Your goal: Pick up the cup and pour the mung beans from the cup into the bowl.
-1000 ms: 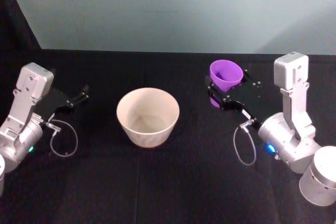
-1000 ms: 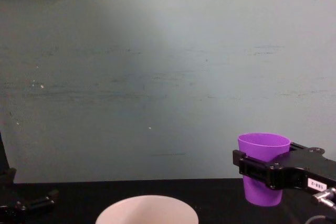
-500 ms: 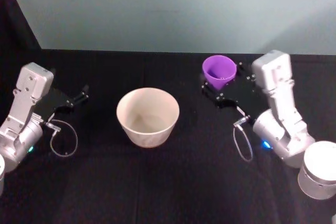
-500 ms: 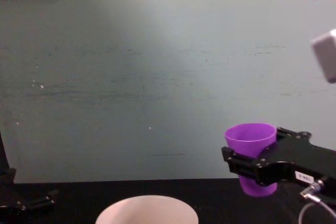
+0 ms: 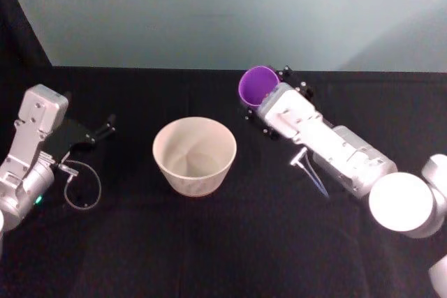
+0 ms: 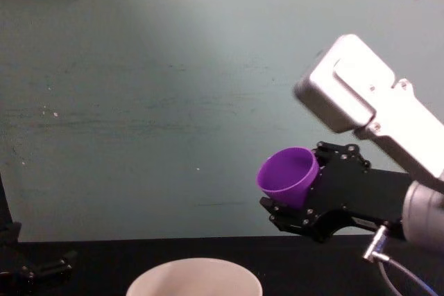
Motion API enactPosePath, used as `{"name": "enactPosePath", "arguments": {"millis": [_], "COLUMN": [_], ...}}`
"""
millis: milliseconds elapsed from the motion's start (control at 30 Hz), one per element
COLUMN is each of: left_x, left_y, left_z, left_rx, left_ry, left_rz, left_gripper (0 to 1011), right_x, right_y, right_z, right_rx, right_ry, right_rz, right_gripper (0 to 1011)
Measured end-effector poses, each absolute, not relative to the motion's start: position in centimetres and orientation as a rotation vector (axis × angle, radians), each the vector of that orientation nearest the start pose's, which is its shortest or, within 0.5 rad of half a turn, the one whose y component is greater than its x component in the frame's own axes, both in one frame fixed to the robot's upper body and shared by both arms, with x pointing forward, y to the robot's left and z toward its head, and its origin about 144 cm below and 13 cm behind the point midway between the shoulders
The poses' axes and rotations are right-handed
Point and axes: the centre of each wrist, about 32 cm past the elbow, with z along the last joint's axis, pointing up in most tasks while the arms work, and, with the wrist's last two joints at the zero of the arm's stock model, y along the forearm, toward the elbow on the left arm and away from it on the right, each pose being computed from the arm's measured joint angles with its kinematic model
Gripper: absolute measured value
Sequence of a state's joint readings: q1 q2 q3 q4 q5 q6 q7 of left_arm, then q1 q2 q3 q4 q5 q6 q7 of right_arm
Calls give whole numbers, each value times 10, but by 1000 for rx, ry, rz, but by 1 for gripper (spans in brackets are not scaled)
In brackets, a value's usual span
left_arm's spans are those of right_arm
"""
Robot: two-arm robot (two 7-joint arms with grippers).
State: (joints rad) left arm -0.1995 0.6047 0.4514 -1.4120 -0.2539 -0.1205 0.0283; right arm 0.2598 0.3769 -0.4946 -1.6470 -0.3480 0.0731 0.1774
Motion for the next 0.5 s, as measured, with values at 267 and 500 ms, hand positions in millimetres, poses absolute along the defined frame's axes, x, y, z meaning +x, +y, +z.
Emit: {"name": "enactPosePath", "arguments": {"millis": [267,500], "left_x": [489,489], "left_y": [310,310], "left_z": [1140,1140], "left_rx": [304,304], "left_ry": [-285,-285], "left_rz": [1248,1248], "left_gripper": [1000,1000], "right_x": [493,493], "right_y": [-170,-157], "right_z": [1219,1222], "right_rx": [-550,-641], "right_ry": [-812,-920], "right_rz": [-869,-798], "right_gripper": [731,731]}}
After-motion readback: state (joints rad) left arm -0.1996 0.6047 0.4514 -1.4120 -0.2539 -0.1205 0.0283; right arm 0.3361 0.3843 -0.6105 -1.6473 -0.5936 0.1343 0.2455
